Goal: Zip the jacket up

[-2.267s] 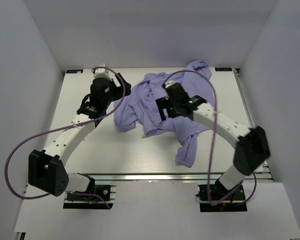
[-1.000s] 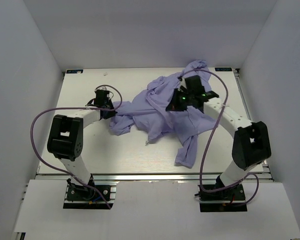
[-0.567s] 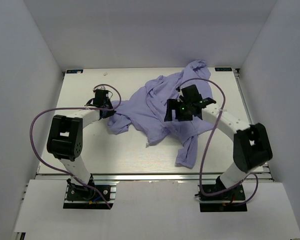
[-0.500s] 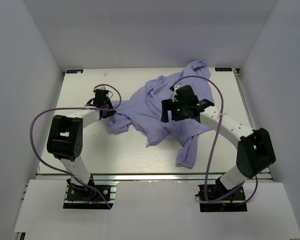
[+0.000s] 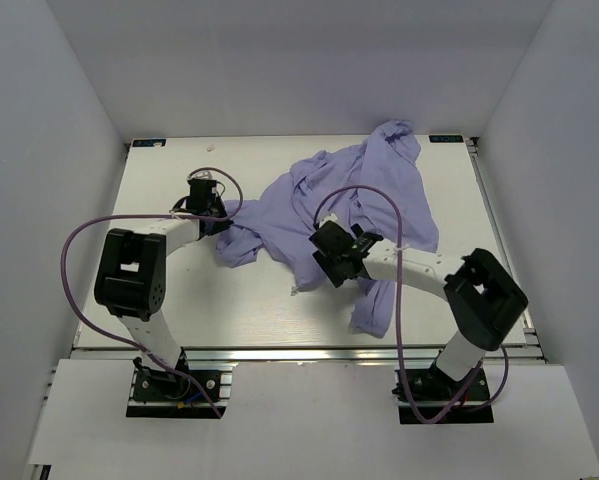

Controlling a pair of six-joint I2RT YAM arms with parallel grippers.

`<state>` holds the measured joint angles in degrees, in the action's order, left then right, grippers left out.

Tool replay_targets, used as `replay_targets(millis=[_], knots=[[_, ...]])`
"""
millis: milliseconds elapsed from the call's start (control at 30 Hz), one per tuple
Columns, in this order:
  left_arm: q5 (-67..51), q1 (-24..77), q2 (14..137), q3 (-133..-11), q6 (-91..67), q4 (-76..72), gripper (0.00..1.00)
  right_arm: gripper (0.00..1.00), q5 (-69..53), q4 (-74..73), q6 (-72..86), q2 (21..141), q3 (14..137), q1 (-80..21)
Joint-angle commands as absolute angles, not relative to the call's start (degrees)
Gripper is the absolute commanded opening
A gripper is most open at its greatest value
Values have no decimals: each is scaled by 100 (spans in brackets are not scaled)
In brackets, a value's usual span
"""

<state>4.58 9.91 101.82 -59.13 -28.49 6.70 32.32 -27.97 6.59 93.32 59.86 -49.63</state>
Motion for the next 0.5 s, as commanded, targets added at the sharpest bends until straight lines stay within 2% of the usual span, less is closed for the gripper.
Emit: replay_targets(millis=[0, 67, 167, 200, 300, 367, 400, 467], knots=[[264, 967, 10116, -6012, -2892, 475, 0, 88, 3885, -2339, 484, 9500, 5941, -4966], [351, 967, 10099, -5994, -2900, 492, 0, 87, 3902, -2014, 404, 9676, 5959, -4957], [474, 967, 10072, -5994, -2927, 510, 0, 66, 4174, -1758, 422, 9940, 6090, -4966], [483, 967, 10081, -5994, -2927, 510, 0, 50, 4271, -1758, 448, 10001, 6265, -4966], [483, 967, 10125, -5994, -2927, 457, 0, 41, 4360, -1907, 501, 10169, 6565, -4966], [536, 967, 10160, -6012, -2927, 509, 0, 29, 4281, -1933, 466, 10152, 6662, -4966], [562, 958, 10169, -6047, -2927, 536, 0, 18, 4193, -2082, 501, 10134, 6706, -4975], [615, 958, 10160, -6056, -2927, 562, 0, 10, 3817, -2371, 649, 10038, 6898, -4975]])
